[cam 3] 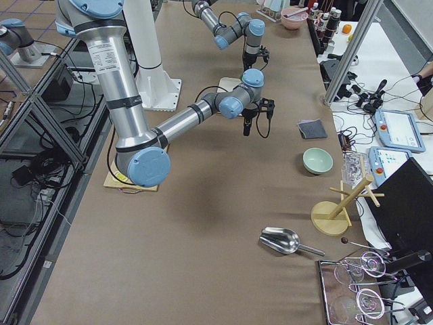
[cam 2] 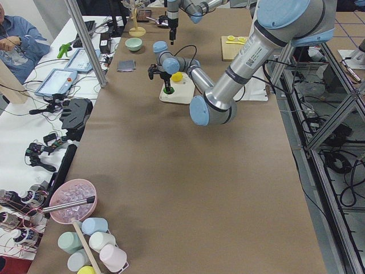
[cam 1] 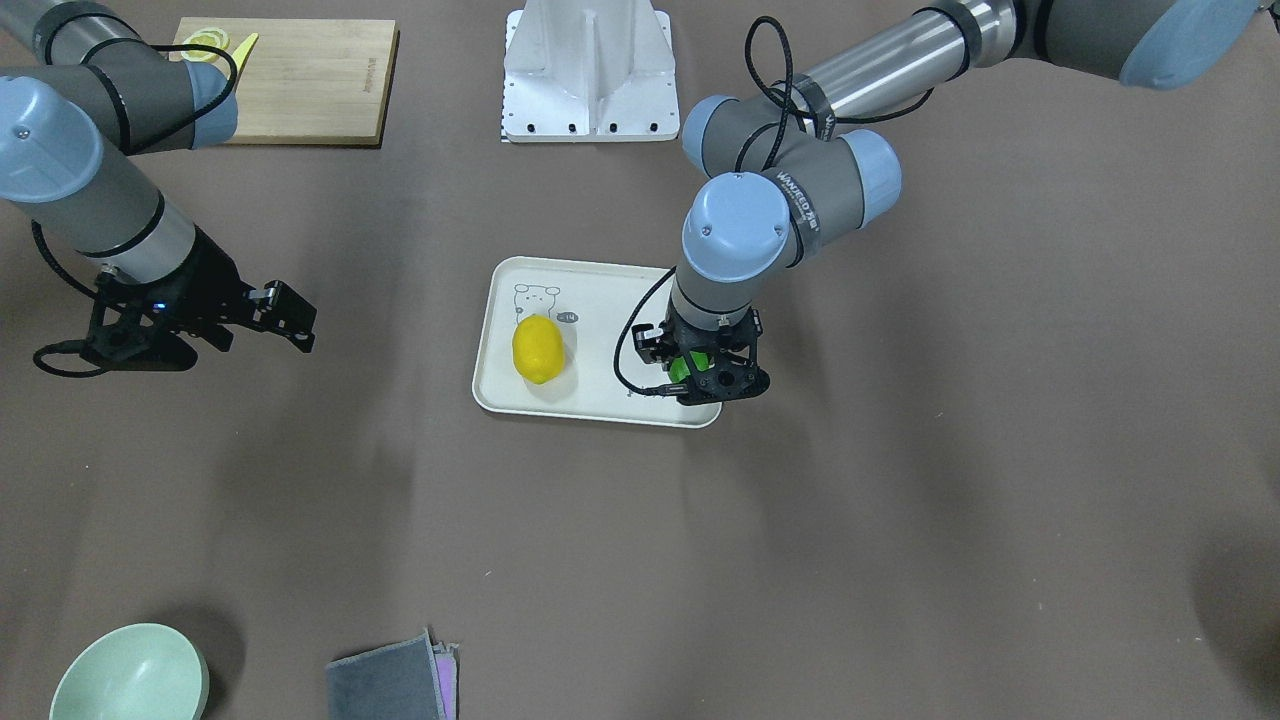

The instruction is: Place all lemons on tray

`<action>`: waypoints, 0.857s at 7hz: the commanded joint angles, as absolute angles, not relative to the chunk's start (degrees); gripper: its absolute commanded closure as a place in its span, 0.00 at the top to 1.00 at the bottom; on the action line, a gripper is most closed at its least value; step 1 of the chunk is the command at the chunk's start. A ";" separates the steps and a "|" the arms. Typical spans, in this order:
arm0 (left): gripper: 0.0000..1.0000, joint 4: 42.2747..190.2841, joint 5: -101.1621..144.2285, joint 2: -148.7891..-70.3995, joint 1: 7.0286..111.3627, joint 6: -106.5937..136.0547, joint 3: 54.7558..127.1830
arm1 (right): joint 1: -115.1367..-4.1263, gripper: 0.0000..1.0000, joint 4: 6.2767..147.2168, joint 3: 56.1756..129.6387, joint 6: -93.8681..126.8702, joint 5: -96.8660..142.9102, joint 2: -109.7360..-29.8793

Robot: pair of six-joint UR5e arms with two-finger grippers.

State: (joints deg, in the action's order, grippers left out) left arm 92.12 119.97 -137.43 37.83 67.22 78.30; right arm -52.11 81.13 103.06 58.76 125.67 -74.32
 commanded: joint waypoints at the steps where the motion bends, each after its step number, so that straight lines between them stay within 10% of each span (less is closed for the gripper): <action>1: 0.97 93.95 119.18 -136.41 37.00 67.15 77.70 | -57.01 1.00 87.17 106.41 54.01 126.12 -80.54; 6: 0.98 85.37 123.46 -125.74 44.69 55.56 92.41 | -81.78 1.00 101.31 108.72 17.63 128.94 -89.12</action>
